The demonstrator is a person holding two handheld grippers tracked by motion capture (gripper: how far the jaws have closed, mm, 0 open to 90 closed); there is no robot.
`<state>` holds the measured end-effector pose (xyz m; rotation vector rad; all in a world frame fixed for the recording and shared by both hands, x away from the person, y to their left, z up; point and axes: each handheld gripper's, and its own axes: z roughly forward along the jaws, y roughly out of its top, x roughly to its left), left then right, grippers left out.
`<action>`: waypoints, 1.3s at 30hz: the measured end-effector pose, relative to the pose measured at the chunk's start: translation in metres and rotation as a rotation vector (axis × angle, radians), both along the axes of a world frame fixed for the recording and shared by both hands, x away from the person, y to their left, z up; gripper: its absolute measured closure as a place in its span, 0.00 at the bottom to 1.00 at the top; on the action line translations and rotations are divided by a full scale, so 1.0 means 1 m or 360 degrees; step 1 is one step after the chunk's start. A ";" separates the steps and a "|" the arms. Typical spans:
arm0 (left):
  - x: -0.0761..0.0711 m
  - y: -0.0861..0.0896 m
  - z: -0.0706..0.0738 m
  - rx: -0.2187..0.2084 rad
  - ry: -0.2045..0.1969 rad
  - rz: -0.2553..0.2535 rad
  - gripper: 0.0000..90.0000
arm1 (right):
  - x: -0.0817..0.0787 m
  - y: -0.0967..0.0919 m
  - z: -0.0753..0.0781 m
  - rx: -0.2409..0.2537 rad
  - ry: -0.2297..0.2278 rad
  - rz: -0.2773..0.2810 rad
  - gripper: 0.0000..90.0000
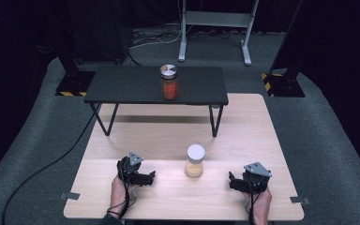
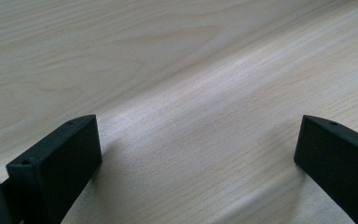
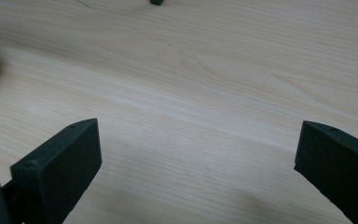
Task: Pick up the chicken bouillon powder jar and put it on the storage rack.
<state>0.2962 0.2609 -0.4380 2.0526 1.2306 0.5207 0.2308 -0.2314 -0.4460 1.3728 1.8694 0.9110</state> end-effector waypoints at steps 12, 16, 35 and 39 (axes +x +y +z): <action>0.000 0.000 0.000 -0.0001 0.0001 -0.0003 0.00 | -0.020 0.045 0.017 0.0127 -0.0122 0.0277 0.00; -0.001 -0.001 0.000 0.0004 -0.0005 0.0000 0.01 | -0.022 0.058 0.020 0.0134 -0.0170 0.0348 0.00; 0.000 0.000 0.000 -0.0001 -0.0001 -0.0002 0.01 | 0.007 0.096 0.005 0.0167 -0.0405 0.0421 0.00; 0.000 0.000 0.000 -0.0001 -0.0001 -0.0002 0.01 | 0.013 0.097 0.002 0.0181 -0.0410 0.0429 0.05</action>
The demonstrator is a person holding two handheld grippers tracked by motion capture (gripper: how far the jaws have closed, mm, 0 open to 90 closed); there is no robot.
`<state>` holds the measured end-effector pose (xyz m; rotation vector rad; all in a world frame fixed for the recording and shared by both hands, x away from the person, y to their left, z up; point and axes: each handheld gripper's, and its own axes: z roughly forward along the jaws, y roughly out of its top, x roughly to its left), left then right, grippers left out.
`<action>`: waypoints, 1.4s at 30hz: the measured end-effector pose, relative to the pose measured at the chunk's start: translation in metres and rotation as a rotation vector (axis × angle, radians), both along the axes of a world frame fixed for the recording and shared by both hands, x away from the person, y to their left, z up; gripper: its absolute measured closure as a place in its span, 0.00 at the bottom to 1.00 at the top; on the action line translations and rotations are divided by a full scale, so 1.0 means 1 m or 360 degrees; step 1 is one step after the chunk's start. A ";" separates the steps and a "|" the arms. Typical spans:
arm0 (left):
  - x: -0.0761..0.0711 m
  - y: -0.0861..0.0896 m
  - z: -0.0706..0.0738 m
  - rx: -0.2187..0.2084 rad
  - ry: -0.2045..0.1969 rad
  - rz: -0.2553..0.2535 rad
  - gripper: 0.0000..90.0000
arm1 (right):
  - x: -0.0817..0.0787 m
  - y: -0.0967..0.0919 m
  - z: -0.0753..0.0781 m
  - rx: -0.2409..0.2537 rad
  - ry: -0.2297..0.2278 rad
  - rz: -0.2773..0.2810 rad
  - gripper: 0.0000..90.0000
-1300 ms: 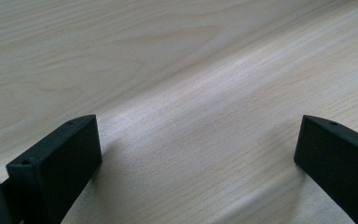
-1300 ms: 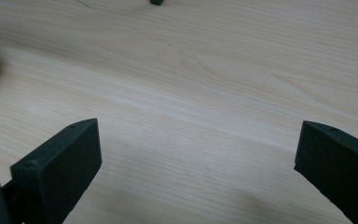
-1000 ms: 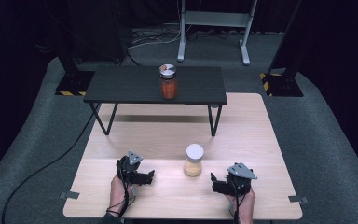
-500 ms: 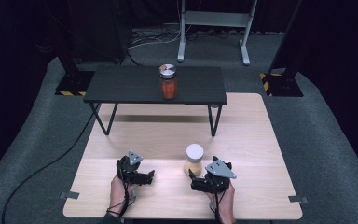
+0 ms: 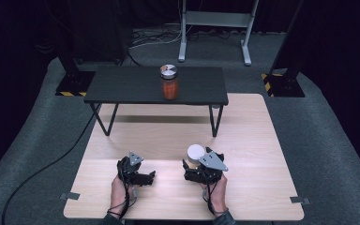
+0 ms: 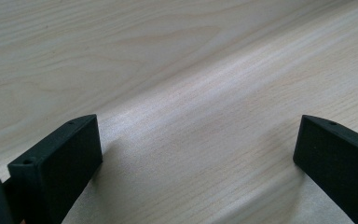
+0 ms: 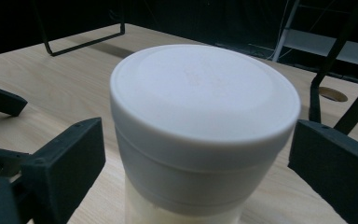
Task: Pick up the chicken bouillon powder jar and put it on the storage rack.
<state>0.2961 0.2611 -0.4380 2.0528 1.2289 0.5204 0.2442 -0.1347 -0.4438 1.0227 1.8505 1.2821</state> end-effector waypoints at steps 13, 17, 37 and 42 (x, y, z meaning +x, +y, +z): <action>0.000 0.000 0.000 0.0000 0.0000 0.0000 0.01 | 0.004 -0.004 -0.004 0.0052 -0.0033 0.0038 0.32; 0.000 0.000 0.000 0.0000 0.0000 0.0000 0.01 | 0.004 -0.005 -0.005 0.0058 -0.0041 0.0056 0.36; 0.000 0.000 0.000 -0.0001 -0.0001 -0.0001 0.01 | 0.001 -0.011 -0.002 0.0081 -0.0046 0.0066 0.37; 0.000 0.000 0.000 0.0000 -0.0001 -0.0001 0.01 | 0.001 -0.012 0.004 0.0073 -0.0047 0.0070 0.37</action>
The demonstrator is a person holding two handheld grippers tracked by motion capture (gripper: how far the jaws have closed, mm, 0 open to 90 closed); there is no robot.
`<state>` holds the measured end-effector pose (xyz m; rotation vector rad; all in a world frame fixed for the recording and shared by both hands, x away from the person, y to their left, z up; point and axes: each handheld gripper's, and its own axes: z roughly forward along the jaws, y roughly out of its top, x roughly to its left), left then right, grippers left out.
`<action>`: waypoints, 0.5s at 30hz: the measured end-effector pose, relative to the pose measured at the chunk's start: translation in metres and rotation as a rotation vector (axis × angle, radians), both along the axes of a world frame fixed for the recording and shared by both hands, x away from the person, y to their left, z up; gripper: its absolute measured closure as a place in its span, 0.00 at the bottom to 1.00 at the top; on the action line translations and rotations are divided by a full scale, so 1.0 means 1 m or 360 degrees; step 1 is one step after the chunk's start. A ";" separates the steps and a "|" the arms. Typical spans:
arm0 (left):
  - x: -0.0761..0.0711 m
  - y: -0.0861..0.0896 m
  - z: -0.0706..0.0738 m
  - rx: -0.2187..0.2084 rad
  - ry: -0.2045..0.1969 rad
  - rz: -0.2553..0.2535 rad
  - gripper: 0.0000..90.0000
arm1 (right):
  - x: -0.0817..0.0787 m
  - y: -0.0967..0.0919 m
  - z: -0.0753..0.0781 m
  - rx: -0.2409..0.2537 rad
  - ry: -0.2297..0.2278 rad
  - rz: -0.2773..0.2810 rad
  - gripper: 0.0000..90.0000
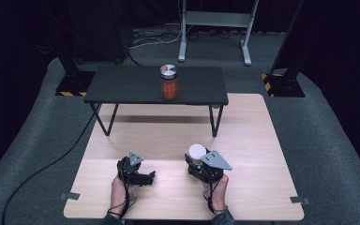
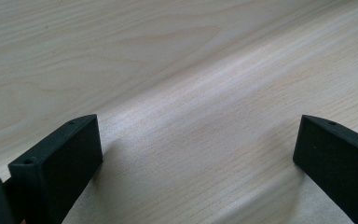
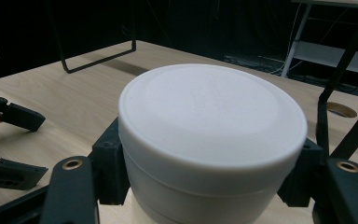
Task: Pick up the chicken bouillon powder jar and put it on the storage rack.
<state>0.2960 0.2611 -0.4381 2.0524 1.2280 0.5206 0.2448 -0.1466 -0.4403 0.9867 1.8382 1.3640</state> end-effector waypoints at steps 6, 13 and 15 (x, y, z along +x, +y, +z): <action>0.000 0.000 0.000 0.0000 0.0000 0.0000 0.01 | 0.000 -0.001 0.005 -0.0005 0.0003 0.0003 0.37; 0.000 0.000 0.000 0.0000 0.0000 0.0000 0.01 | 0.001 -0.002 0.009 -0.0009 0.0007 0.0005 0.37; 0.000 0.000 0.000 0.0000 0.0000 0.0000 0.01 | 0.001 -0.003 0.011 -0.0010 0.0005 0.0003 0.37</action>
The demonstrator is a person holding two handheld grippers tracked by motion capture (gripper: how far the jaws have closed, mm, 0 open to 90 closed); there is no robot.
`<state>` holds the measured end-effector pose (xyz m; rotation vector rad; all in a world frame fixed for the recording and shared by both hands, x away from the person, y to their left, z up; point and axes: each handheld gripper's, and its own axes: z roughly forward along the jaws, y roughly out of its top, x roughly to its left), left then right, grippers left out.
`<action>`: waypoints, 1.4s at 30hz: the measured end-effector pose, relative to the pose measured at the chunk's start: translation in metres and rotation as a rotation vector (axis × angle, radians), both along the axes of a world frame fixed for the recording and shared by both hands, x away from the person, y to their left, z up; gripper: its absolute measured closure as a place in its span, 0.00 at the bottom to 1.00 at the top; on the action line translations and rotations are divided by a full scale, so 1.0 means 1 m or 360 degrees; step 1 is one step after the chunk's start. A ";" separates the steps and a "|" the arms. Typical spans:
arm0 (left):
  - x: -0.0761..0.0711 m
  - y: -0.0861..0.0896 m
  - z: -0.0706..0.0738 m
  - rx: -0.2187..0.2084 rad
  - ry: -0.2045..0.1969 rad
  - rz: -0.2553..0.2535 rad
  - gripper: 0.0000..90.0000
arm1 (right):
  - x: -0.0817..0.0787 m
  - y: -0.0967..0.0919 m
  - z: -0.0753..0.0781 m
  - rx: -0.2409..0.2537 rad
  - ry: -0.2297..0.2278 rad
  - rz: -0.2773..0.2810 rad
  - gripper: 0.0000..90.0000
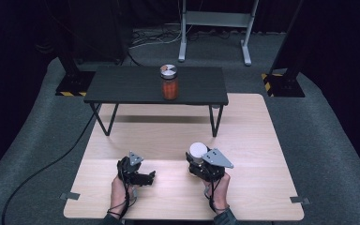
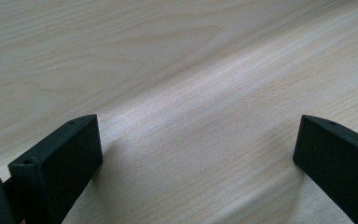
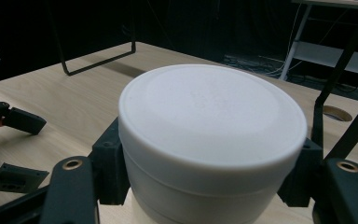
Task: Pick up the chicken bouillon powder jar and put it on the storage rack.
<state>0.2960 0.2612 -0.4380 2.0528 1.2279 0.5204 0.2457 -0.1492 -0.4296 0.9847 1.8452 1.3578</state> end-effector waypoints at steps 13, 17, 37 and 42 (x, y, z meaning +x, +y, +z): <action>0.000 0.000 0.000 -0.0001 0.0000 0.0000 0.01 | 0.001 -0.003 0.009 -0.0006 -0.0008 -0.0016 0.37; 0.000 0.000 0.000 -0.0001 0.0000 0.0001 0.01 | 0.001 -0.004 0.012 -0.0009 -0.0011 -0.0018 0.37; 0.000 0.000 0.000 -0.0001 0.0000 0.0002 0.01 | 0.004 -0.007 0.026 -0.0028 -0.0023 -0.0013 0.37; 0.000 0.000 0.000 0.0000 0.0001 0.0001 0.01 | 0.005 -0.007 0.029 -0.0035 -0.0030 -0.0012 0.37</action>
